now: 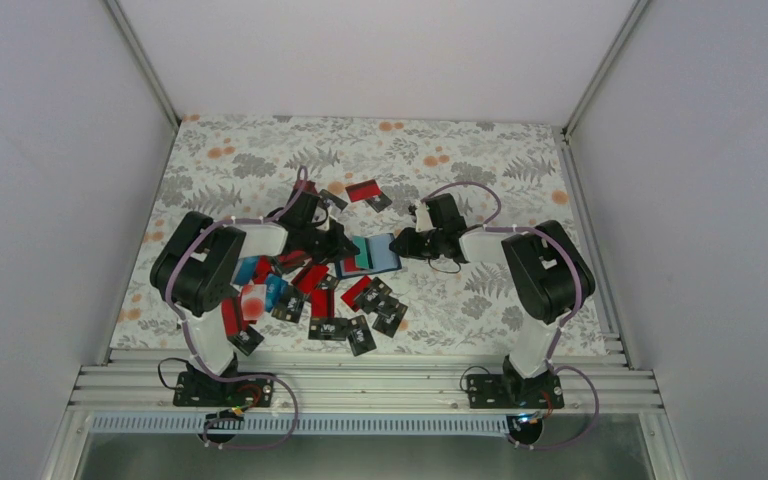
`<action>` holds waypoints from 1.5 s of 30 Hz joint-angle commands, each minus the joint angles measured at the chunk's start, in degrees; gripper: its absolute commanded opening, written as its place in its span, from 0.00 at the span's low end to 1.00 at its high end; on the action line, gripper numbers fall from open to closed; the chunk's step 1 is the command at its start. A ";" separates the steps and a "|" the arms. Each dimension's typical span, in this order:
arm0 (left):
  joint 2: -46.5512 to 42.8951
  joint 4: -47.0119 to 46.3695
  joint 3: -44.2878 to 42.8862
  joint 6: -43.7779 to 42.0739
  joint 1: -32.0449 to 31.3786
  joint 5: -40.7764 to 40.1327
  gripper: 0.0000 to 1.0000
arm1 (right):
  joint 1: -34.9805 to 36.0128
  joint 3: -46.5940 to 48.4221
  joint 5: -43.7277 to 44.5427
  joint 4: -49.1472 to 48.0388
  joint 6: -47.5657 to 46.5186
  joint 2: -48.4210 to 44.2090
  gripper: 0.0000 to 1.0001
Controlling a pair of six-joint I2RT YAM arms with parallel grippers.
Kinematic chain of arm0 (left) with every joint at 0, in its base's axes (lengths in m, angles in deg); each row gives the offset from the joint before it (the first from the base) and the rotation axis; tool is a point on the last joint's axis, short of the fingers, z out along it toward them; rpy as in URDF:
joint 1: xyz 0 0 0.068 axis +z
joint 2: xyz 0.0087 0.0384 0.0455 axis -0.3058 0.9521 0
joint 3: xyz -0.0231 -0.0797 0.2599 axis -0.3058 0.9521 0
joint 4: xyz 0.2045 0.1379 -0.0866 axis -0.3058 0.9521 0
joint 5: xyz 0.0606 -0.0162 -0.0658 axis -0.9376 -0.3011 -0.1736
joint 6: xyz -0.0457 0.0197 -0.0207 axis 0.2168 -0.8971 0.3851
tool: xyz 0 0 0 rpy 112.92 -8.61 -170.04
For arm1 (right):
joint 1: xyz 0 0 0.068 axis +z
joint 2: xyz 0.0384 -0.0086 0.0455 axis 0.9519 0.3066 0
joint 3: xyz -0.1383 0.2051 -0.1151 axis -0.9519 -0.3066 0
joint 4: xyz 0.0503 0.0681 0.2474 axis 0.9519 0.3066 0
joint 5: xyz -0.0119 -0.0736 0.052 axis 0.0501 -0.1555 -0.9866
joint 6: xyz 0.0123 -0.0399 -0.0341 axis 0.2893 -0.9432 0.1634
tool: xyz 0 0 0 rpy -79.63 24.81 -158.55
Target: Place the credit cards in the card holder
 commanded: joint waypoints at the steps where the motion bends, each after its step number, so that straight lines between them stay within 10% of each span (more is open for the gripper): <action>1: 2.04 -0.79 -0.38 0.55 -0.53 -2.40 0.02 | 0.92 -3.39 1.00 9.26 -0.61 4.12 0.21; 45: 6.12 -2.82 -2.76 3.10 -7.65 -6.34 0.02 | 0.85 -8.55 -0.86 7.01 2.74 2.04 0.17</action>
